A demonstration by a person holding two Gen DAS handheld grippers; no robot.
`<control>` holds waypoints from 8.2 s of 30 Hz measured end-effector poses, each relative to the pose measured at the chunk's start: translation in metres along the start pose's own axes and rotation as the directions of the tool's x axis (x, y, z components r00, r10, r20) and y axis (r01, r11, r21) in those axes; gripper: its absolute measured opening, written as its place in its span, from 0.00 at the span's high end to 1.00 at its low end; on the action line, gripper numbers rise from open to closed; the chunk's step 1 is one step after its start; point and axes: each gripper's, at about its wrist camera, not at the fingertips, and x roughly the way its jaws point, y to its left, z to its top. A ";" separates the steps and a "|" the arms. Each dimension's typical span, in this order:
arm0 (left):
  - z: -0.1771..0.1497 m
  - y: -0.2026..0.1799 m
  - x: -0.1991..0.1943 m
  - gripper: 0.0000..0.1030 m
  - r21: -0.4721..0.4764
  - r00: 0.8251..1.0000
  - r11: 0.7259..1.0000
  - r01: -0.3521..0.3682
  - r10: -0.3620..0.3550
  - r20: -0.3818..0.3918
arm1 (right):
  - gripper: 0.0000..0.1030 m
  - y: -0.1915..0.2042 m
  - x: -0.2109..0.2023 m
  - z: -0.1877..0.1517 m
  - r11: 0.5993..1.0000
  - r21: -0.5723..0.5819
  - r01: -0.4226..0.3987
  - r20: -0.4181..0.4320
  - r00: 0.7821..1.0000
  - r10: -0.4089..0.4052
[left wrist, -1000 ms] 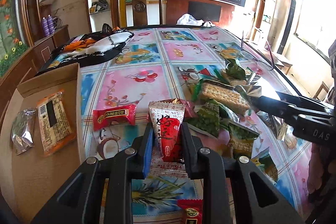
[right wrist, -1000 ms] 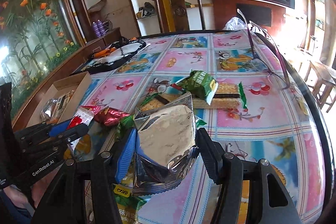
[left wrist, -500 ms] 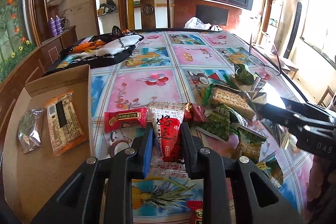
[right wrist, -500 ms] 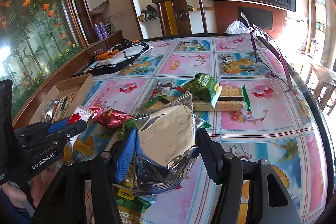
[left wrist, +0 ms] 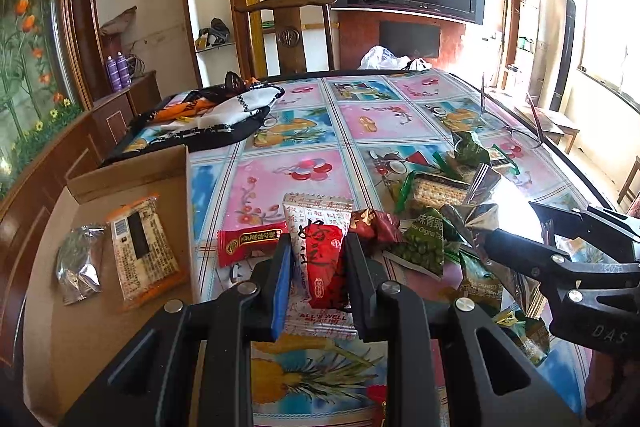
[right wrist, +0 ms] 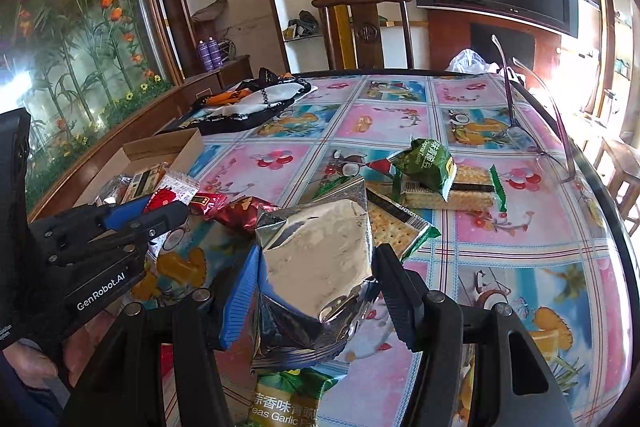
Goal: Organize snacks
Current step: 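Lift the candy packet with the left gripper while the right gripper lifts the foil bag, then lower the candy packet into the box with the left gripper while the right lowers the foil bag, then open both grippers and move them back over the snack pile, then grasp the red wrapped snack bar with the left gripper while the right grasps a green pea bag, then lift the red snack bar with the left gripper while the right lifts the green pea bag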
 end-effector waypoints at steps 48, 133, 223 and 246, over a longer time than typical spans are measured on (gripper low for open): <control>-0.038 0.177 -0.039 0.76 -0.427 0.978 0.882 -0.200 0.209 -0.026 | 0.38 0.155 0.031 0.008 0.964 -0.185 -0.193 0.018 0.980 0.200; -0.035 0.148 -0.055 0.46 -0.335 0.977 0.929 -0.154 0.194 0.089 | 0.39 0.079 0.029 0.029 0.960 0.039 -0.276 0.004 0.961 0.276; -0.005 0.015 0.025 0.73 -0.152 0.981 0.984 0.096 -0.120 -0.153 | 0.67 0.000 0.013 -0.003 0.997 0.074 -0.028 -0.082 0.996 0.034; -0.012 0.003 0.040 0.82 -0.100 0.973 0.993 0.065 -0.086 -0.214 | 0.67 0.003 0.004 -0.002 0.994 0.081 -0.066 -0.061 0.996 0.071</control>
